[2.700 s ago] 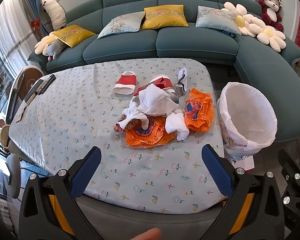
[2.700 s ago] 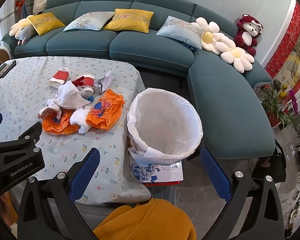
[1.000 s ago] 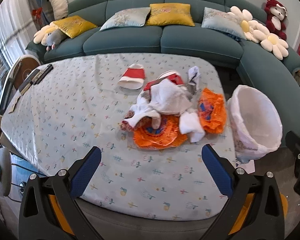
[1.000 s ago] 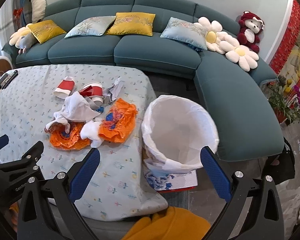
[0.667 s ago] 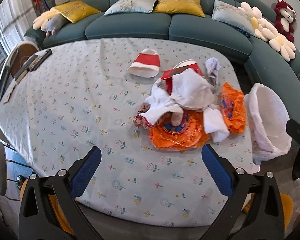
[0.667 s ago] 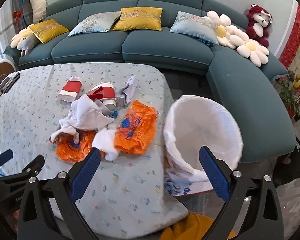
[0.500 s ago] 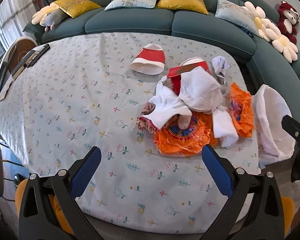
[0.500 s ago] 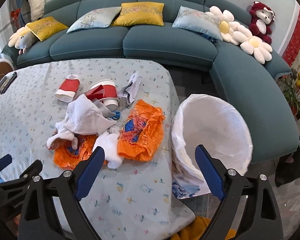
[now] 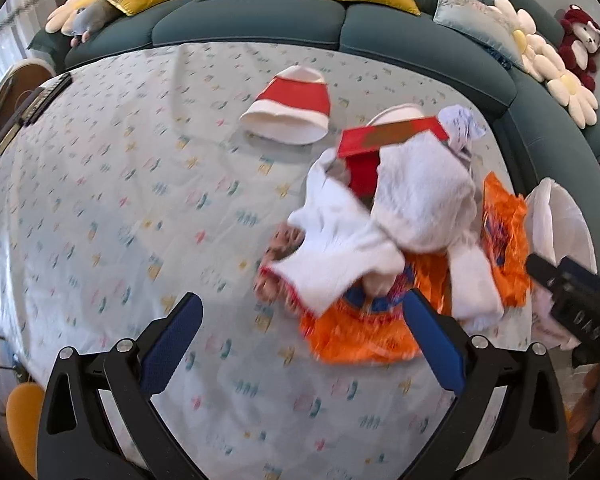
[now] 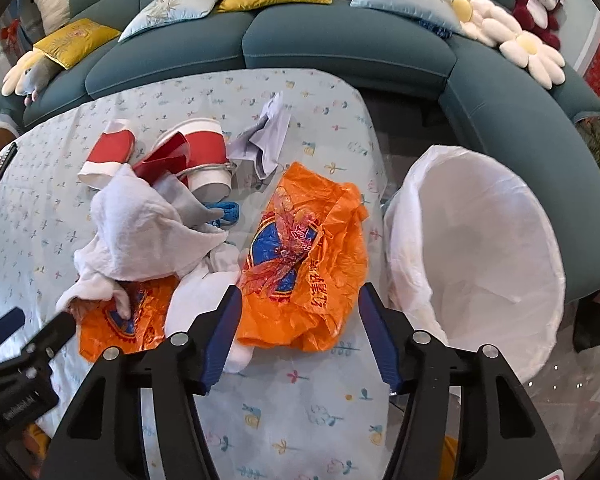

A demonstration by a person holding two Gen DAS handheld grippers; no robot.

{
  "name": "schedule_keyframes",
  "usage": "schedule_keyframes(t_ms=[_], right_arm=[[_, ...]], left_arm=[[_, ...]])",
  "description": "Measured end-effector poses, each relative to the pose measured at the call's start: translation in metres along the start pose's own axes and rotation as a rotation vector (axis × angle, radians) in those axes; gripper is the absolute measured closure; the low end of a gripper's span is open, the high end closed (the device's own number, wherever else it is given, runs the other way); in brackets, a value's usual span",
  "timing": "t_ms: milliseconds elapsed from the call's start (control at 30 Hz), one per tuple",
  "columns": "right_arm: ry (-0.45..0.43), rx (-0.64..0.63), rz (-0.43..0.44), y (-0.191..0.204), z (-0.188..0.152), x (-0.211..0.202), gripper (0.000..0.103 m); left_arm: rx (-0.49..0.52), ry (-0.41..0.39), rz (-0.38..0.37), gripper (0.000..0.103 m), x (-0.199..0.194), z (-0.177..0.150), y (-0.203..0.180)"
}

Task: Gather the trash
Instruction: 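Reach the right tool to the orange plastic bag and close on it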

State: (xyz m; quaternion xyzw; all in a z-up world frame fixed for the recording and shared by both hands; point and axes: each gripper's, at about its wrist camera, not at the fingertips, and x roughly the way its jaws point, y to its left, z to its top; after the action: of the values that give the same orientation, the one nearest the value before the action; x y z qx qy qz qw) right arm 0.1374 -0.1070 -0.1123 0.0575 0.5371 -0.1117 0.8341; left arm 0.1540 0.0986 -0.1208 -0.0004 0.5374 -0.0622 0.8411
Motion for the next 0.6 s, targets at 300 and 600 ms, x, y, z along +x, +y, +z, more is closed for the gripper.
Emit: schedule_keyframes(t_ms=[300,600], right_arm=[[0.071,0.031,0.027,0.000,0.002,0.036,0.049],[0.107,0.093,0.034,-0.011,-0.010,0.055,0.082]], left_arm=[[-0.005,0.026,-0.059,0.038,0.023,0.024,-0.001],[0.021,0.040,-0.105,0.087,0.026,0.022,-0.005]])
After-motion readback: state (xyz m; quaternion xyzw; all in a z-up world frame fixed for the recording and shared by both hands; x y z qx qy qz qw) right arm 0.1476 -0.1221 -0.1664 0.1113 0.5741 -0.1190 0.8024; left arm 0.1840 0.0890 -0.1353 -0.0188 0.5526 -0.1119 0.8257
